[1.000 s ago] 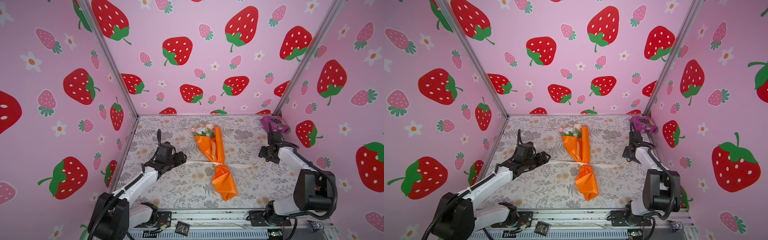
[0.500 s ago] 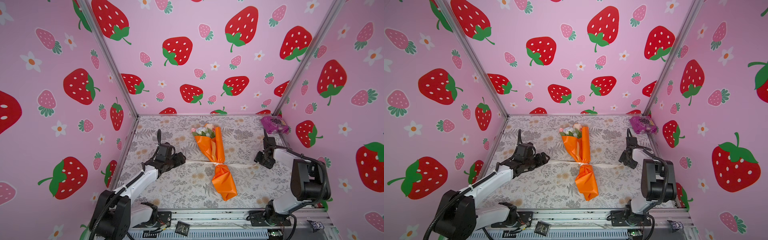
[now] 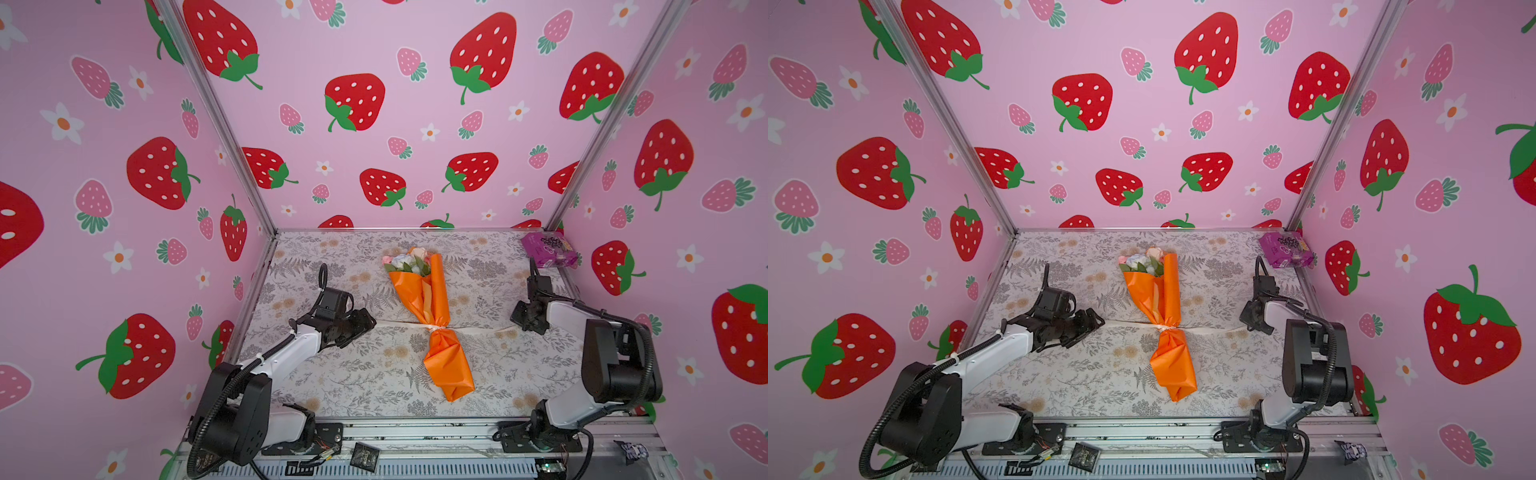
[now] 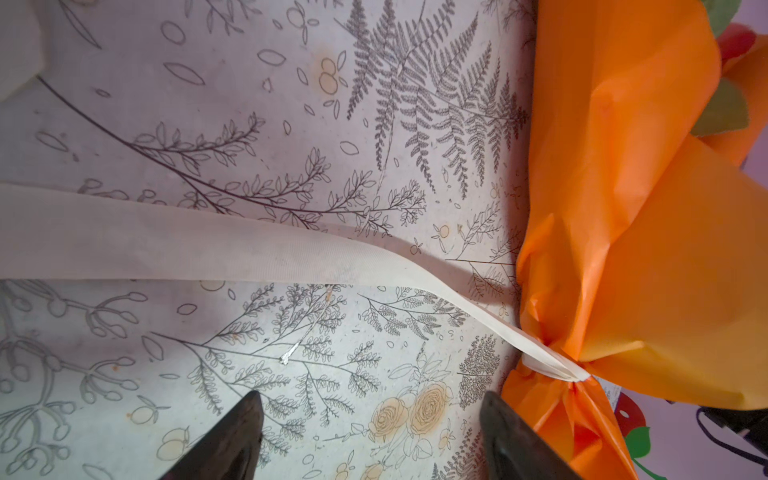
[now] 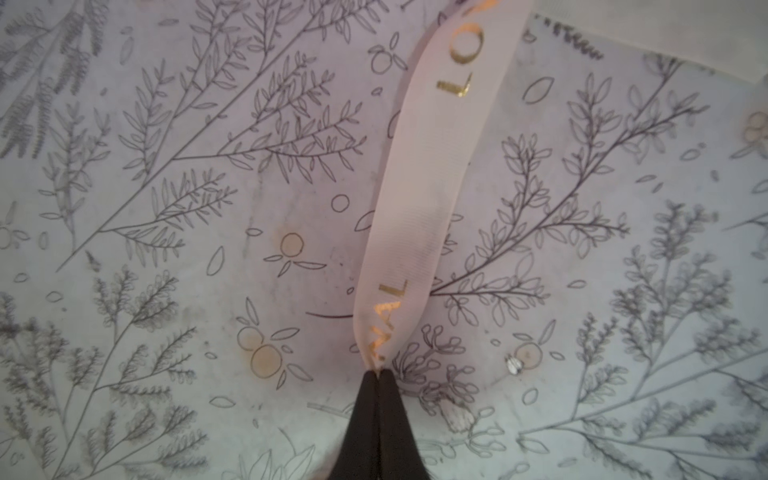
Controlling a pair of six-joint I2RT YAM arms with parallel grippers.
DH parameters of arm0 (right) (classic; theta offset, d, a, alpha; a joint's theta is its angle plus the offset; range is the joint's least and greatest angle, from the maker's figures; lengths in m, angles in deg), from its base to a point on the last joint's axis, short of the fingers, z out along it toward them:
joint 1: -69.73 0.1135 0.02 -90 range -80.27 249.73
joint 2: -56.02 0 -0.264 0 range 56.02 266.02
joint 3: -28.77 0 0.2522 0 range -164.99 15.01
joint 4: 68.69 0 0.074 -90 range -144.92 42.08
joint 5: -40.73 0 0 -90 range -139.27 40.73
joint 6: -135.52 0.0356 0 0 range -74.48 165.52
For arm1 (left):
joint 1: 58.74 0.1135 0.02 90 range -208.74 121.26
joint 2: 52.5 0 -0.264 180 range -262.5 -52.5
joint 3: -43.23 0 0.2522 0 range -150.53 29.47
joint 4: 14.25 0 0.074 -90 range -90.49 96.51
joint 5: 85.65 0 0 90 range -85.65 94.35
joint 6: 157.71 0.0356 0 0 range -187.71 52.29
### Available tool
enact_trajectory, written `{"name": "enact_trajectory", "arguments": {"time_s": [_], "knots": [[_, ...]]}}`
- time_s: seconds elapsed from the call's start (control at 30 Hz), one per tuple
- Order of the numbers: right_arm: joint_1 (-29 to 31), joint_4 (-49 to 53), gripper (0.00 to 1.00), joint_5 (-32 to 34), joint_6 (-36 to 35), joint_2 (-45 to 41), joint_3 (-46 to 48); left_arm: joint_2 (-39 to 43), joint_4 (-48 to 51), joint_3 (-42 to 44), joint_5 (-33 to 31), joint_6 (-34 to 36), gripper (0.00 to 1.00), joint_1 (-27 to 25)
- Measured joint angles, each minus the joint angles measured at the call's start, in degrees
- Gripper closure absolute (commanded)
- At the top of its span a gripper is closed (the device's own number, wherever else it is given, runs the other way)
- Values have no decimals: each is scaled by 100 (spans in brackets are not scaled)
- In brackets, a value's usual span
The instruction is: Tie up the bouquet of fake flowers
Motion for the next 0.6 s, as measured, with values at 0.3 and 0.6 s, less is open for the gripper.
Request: {"name": "enact_trajectory", "arguments": {"time_s": [0.3, 0.6], "knots": [[2, 42, 100, 505, -72, -734, 50, -269, -107, 68, 109, -688, 19, -7], [13, -229, 100, 723, -326, -1473, 299, -271, -103, 85, -13, -1040, 20, -216]]}}
